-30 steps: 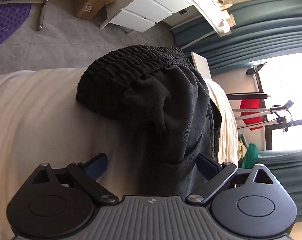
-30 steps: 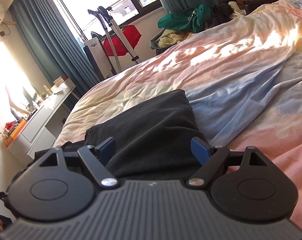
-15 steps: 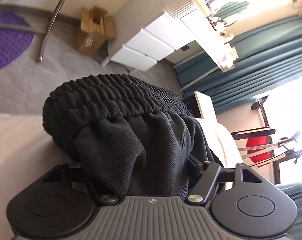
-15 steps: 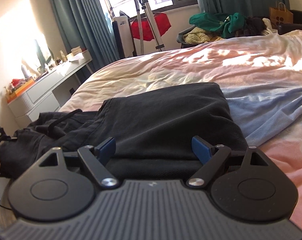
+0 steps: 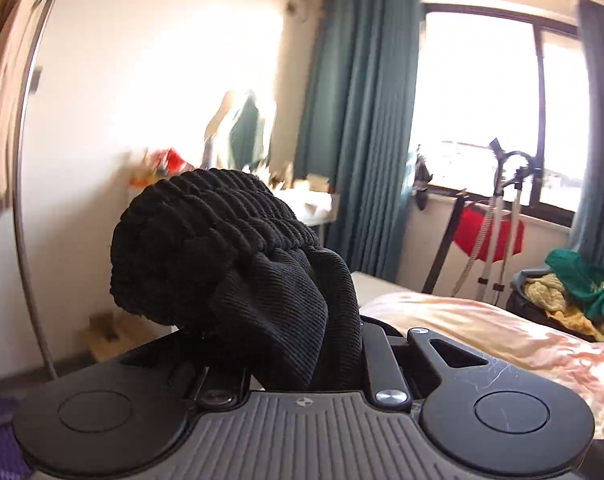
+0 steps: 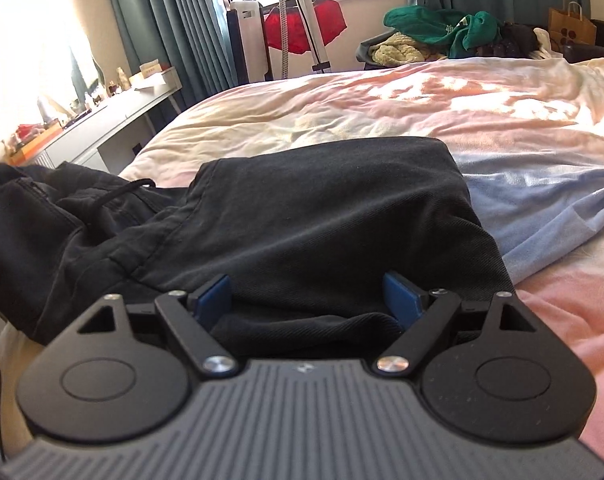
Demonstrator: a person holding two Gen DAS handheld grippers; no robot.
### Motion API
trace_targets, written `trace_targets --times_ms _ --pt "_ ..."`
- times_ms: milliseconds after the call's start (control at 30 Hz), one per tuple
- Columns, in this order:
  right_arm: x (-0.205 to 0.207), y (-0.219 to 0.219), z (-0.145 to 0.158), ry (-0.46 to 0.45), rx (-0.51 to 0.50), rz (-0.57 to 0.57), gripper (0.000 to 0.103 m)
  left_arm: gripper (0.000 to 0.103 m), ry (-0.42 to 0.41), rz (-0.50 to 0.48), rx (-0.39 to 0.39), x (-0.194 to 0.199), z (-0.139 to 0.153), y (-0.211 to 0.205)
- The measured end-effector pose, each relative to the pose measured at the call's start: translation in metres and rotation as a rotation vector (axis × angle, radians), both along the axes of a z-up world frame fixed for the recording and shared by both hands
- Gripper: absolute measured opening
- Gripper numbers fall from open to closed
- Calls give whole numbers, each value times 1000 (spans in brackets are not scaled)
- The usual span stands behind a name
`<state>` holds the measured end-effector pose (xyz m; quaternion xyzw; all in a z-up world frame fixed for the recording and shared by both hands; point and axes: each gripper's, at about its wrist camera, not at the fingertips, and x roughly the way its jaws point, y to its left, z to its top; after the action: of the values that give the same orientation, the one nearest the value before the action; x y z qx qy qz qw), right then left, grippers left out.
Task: Fold clothes
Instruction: 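Grasp the ribbed waistband with the left gripper and lift the garment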
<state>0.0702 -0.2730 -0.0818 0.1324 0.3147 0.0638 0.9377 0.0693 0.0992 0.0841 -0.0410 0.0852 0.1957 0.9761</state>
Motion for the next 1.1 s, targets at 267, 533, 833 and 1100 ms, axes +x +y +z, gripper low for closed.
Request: trace_targets --times_ms 267,533,833,1100 --pt "-30 -79 26 -40 220 -200 84 16 -167 -189 170 -22 32 -177" --pt "-49 -172 19 -83 390 -491 86 16 -150 -393 381 -33 -52 -350" --pt "-58 -201 10 -246 567 -483 86 22 109 -602 691 5 -167 -421" --pt "-38 -191 5 -218 686 -326 86 79 209 -687 839 2 -169 -388"
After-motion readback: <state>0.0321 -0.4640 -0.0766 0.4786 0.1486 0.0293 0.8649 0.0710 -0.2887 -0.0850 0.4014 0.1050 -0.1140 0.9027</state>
